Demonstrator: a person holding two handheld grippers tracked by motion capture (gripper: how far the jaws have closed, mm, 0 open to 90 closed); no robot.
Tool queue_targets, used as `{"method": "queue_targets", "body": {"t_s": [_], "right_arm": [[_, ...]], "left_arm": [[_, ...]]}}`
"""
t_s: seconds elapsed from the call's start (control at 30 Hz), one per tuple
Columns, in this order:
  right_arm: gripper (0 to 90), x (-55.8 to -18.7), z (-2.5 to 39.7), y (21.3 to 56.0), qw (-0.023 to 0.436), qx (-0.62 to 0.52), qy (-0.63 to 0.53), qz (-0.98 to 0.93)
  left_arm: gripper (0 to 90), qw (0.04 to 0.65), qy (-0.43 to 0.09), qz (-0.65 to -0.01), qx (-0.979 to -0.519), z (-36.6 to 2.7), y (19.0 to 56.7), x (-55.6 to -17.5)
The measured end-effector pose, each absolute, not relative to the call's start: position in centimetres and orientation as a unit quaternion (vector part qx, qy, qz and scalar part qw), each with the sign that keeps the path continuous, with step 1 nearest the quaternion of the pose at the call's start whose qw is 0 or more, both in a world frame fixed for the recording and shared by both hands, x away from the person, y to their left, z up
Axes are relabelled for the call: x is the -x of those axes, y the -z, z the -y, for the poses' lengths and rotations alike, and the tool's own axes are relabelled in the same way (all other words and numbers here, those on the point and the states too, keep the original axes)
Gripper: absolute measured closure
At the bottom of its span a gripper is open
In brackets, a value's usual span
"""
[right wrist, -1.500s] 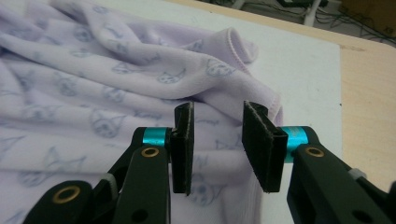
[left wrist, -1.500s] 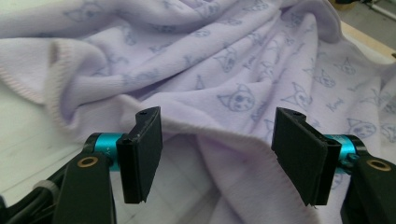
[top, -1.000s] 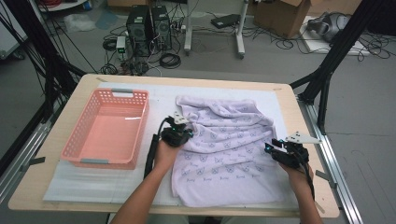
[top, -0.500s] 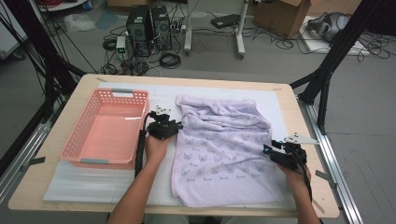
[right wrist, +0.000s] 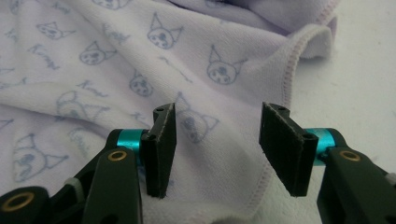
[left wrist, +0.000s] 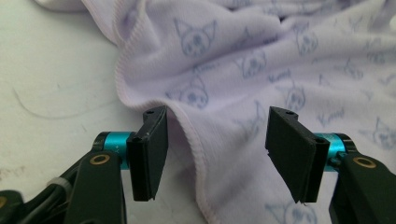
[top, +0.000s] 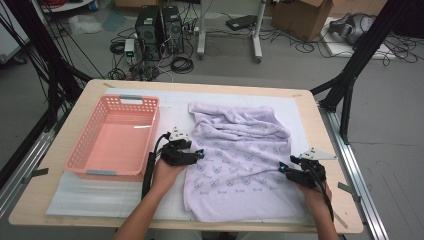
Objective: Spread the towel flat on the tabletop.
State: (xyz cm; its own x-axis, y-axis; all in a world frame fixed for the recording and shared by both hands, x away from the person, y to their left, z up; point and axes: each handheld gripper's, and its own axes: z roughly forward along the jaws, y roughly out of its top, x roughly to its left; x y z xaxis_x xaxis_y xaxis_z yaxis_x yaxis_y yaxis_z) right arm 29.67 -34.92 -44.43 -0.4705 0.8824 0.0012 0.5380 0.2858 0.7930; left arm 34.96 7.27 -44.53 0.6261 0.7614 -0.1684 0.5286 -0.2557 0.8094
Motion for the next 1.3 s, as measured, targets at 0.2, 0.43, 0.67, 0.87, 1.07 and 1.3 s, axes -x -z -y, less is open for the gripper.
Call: {"method": "queue_targets", "body": {"t_s": [0.2, 0.43, 0.67, 0.87, 1.07, 1.3], "right_arm": [[47.1, -29.6, 35.1, 44.2, 0.230, -0.467, -0.384, -0.763], [47.6, -30.3, 34.7, 44.7, 0.233, -0.457, -0.355, -0.782], [55.2, -30.7, 34.5, 44.9, 0.220, -0.456, -0.356, -0.786], [57.9, -30.6, 34.5, 45.0, 0.216, -0.459, -0.361, -0.783], [70.2, -30.8, 34.5, 44.9, 0.213, -0.456, -0.359, -0.786], [86.9, -33.0, 33.9, 45.0, 0.224, -0.441, -0.364, -0.789]], "left_arm": [[38.2, 0.415, -0.147, -0.402, -0.803, -6.6, 45.0, -34.8], [52.3, 0.407, -0.163, -0.396, -0.807, -5.9, 45.0, -34.5], [83.7, 0.419, -0.147, -0.392, -0.806, -5.9, 45.0, -34.6], [84.3, 0.433, -0.118, -0.421, -0.788, -6.5, 45.1, -35.0], [84.2, 0.451, -0.113, -0.443, -0.767, -7.3, 45.1, -35.5], [84.3, 0.456, -0.119, -0.461, -0.752, -7.7, 44.8, -37.2]]}}
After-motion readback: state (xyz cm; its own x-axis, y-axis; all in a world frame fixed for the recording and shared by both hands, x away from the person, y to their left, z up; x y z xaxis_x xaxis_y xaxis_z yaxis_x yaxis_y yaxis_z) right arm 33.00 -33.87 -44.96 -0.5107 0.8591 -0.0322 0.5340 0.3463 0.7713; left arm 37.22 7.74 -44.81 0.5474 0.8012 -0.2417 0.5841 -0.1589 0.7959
